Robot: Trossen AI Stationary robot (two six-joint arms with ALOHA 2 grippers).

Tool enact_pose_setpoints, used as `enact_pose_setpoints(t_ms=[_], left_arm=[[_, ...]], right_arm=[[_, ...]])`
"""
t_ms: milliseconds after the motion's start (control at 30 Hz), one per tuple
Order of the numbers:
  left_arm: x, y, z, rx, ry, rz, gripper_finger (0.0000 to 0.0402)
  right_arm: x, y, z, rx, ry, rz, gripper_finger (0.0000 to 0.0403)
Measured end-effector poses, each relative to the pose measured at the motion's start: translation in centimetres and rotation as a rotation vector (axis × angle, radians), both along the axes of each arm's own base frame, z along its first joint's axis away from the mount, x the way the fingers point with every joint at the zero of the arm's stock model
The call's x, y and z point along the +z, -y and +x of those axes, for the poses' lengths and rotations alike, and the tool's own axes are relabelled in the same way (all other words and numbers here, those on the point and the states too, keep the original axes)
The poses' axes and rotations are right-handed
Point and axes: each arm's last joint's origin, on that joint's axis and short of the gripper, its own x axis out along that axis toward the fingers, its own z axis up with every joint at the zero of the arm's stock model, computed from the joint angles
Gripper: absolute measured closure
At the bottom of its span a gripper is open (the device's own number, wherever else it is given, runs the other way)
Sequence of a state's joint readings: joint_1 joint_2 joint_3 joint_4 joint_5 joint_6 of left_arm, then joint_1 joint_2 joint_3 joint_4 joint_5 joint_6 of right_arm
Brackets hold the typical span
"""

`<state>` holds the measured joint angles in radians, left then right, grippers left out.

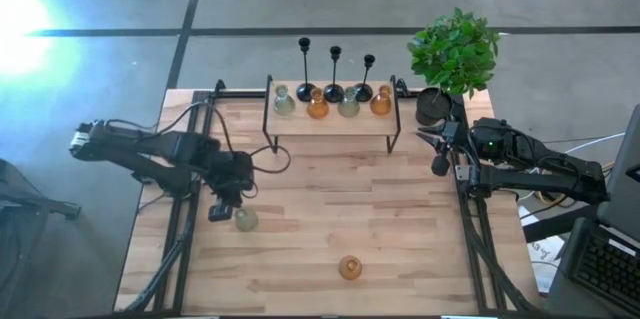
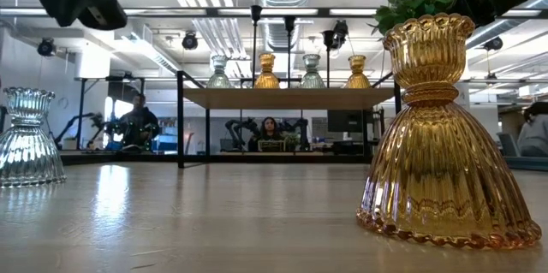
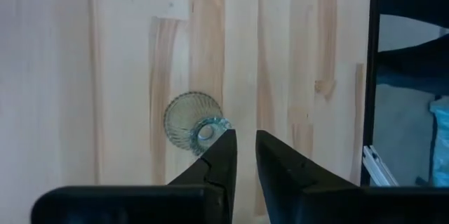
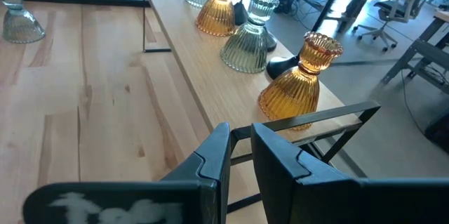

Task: Pick & Place candle stick holders
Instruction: Put the green candle holder on the shelf

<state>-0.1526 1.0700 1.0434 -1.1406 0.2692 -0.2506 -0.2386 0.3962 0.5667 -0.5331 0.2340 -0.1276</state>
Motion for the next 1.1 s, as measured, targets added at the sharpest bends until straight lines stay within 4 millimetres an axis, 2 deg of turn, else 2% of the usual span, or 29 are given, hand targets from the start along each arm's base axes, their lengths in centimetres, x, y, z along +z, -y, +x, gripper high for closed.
enact_pose_setpoints(t_ms=[133, 367, 500, 767, 1100], left_arm=[[-0.6, 0.2, -0.4, 0.015, -0.002, -0.014, 0.0328], [-1.0, 0.5, -0.6, 0.025, -0.021, -0.012, 0.0261], [-1.7, 0.7, -0.6, 0.01, -0.035, -0.008, 0.0239], [-3.6, 1.8, -1.2, -0.104, -0.072, 0.015, 0.0238], [-5.8, 2.2, -1.1, -0.124, -0.045, 0.047, 0.0239]], right_arm=[[0.0, 0.0, 0.0, 0.0, 0.0, 0.0, 0.0351], [0.0, 0.0, 0.0, 0.0, 0.0, 0.0, 0.0351], [0.0, 0.0, 0.0, 0.0, -0.001, 0.0, 0.0351], [0.0, 0.0, 0.0, 0.0, 0.0, 0.0, 0.0351], [0.0, 0.0, 0.0, 0.0, 0.0, 0.0, 0.0351]])
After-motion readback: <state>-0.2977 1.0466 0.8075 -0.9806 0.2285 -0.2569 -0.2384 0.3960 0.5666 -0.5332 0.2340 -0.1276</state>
